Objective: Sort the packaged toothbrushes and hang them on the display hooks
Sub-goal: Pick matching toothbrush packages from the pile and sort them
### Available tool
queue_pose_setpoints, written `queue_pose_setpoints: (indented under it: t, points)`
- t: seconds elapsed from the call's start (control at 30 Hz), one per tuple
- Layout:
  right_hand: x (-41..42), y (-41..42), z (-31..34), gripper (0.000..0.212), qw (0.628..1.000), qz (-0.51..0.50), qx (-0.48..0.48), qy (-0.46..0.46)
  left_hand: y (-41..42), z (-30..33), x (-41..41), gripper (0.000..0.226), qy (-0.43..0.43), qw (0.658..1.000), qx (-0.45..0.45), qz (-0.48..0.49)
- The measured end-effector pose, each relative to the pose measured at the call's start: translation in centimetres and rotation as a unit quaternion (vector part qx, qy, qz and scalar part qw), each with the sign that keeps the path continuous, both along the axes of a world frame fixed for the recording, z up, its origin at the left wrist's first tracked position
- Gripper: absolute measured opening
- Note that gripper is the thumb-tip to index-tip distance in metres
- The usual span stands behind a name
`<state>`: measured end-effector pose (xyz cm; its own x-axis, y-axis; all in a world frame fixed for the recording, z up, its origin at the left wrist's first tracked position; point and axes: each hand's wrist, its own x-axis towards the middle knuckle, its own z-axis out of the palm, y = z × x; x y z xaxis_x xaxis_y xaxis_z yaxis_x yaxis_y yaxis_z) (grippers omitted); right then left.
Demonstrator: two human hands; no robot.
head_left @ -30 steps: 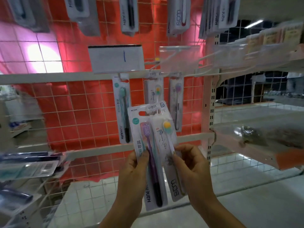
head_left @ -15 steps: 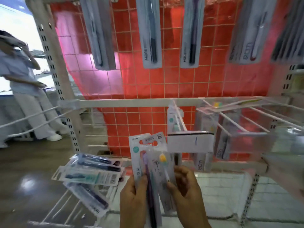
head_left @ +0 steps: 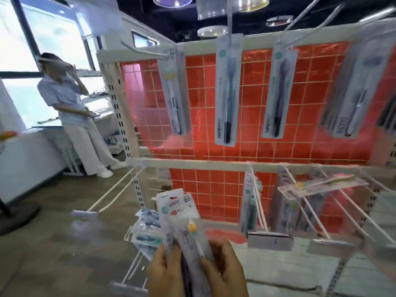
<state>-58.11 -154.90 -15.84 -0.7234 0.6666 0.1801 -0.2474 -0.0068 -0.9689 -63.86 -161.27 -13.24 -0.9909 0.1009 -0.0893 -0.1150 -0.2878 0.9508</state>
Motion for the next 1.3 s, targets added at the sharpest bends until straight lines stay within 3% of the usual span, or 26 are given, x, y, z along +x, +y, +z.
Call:
queue_pose_setpoints:
  t: [0.33, 0.63, 1.3]
  points:
    - [1.9, -0.5, 9.8, 0.022, 0.998, -0.032, 0.028, -0.043, -2.2, 9.7, 0.2, 0.021, 0.061, 0.994, -0.064, -0.062]
    - [3.2, 2.7, 17.3, 0.016, 0.998, -0.054, -0.037, -0.021, 0.9, 15.9, 1.6, 0.026, 0.059, 0.991, -0.051, -0.106]
    - [7.1, 9.6, 20.2, 0.011, 0.992, -0.072, -0.108, 0.006, 8.5, 18.9, 5.4, 0.023, 0.06, 0.982, -0.084, -0.157]
